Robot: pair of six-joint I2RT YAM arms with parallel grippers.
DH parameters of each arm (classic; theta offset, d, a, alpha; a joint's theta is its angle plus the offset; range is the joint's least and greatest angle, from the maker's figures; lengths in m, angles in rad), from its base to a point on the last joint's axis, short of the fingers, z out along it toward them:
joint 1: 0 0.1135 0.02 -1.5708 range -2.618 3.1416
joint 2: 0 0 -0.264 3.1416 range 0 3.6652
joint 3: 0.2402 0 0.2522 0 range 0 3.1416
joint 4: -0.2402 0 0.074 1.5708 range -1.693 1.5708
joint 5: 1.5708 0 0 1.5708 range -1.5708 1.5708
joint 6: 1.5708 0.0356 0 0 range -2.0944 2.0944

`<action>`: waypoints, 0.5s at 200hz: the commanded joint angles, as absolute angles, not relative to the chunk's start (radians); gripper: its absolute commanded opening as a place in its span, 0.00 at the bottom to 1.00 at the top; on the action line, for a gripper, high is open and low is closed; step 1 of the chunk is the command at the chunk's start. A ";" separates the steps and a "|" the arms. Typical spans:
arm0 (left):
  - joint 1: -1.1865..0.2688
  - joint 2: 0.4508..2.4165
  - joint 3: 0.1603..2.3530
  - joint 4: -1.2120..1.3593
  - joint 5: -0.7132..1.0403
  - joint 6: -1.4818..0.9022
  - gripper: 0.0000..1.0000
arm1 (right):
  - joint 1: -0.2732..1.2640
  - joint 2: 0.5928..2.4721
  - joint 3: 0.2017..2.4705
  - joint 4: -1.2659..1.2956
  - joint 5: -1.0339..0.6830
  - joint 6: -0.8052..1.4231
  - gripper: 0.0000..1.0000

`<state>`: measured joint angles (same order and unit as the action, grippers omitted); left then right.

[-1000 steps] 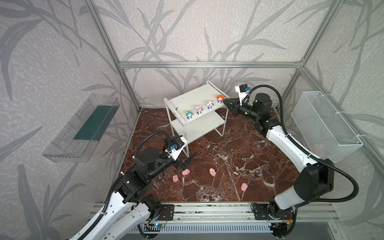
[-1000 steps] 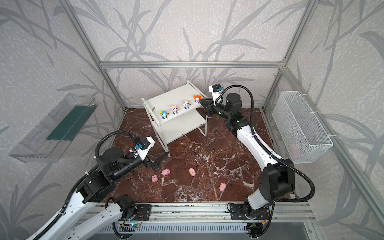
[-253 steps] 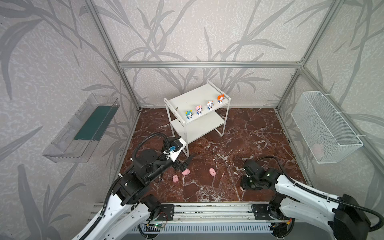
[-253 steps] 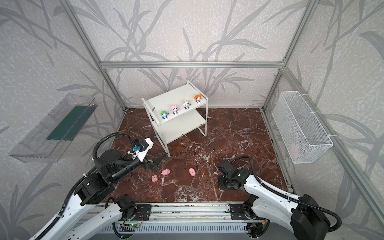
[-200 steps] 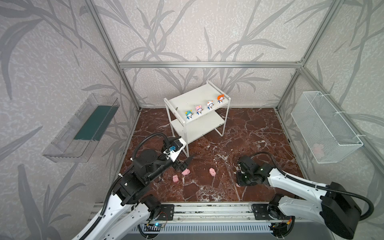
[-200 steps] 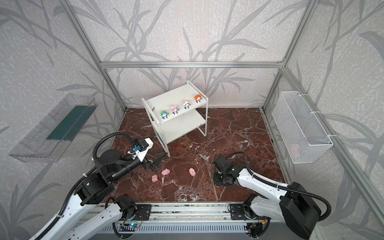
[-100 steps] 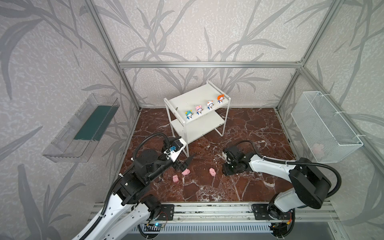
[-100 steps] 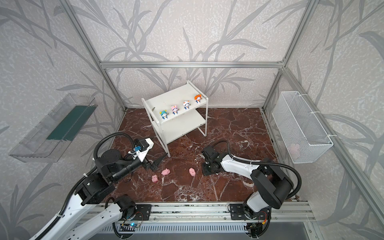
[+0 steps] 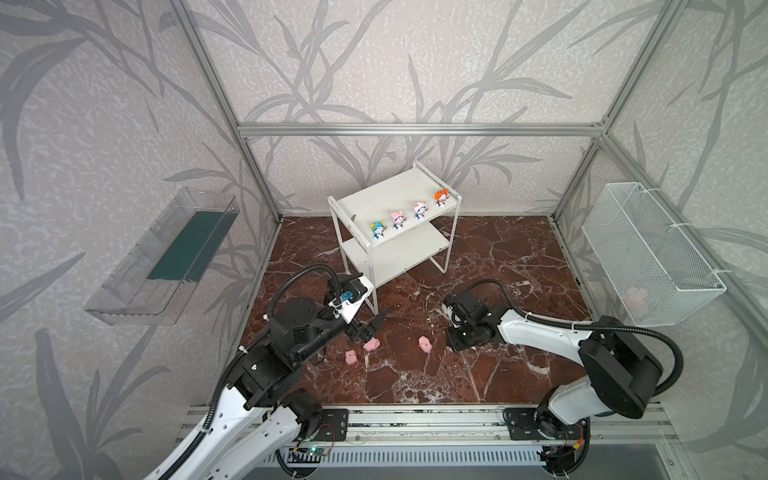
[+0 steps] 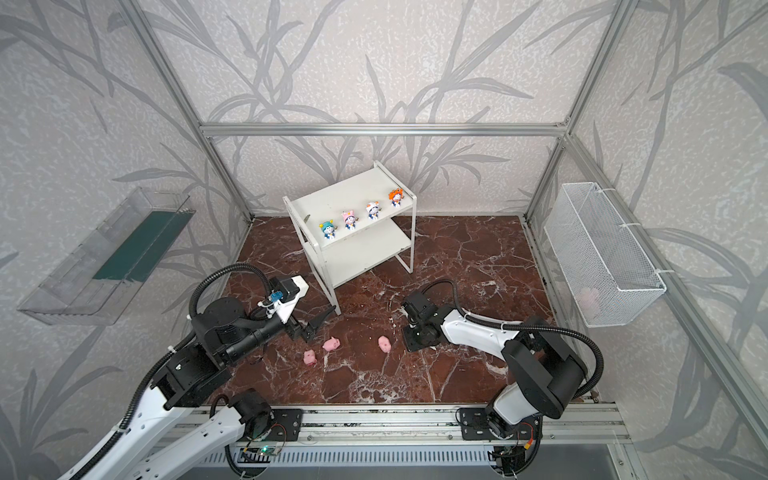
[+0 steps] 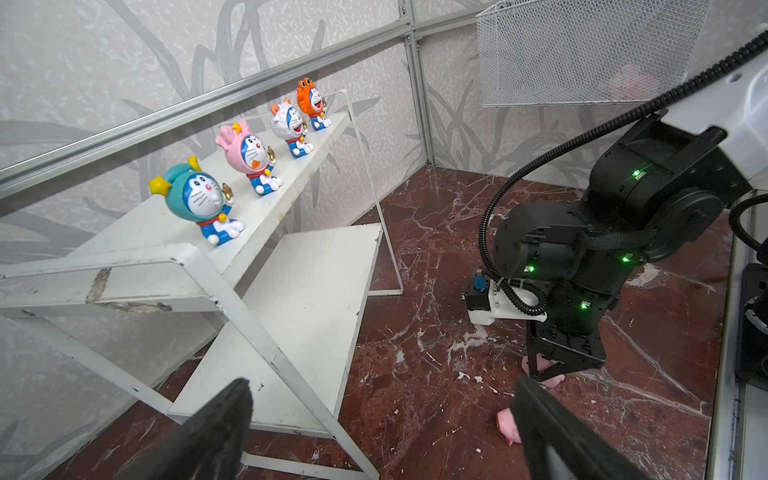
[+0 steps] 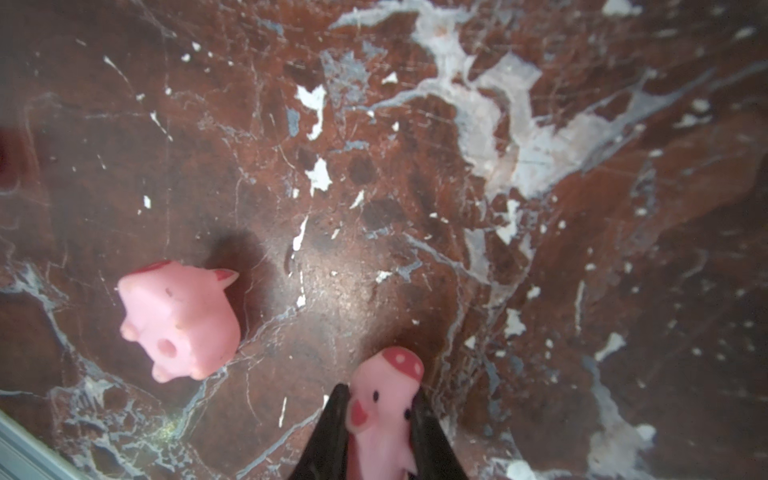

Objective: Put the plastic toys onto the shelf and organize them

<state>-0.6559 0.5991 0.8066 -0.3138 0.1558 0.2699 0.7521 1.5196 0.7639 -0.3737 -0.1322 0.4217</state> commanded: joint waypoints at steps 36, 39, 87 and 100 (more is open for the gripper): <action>-0.652 0.589 0.793 -0.295 0.163 0.285 0.99 | 0.762 1.449 0.747 -0.390 -0.120 0.388 0.00; -0.652 0.589 0.793 -0.294 0.163 0.286 0.99 | 0.762 1.439 0.744 -0.390 -0.116 0.386 0.00; -0.652 0.589 0.794 -0.295 0.167 0.285 0.99 | 0.758 1.357 0.749 -0.506 -0.029 0.489 0.00; -0.652 0.589 0.795 -0.297 0.166 0.286 0.99 | 0.756 1.355 0.758 -0.539 -0.030 0.540 0.21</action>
<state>-0.6559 0.5964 0.8021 -0.3111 0.1558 0.2695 0.7555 1.3720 0.7448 -0.4374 -0.0780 0.4454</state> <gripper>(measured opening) 0.992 0.091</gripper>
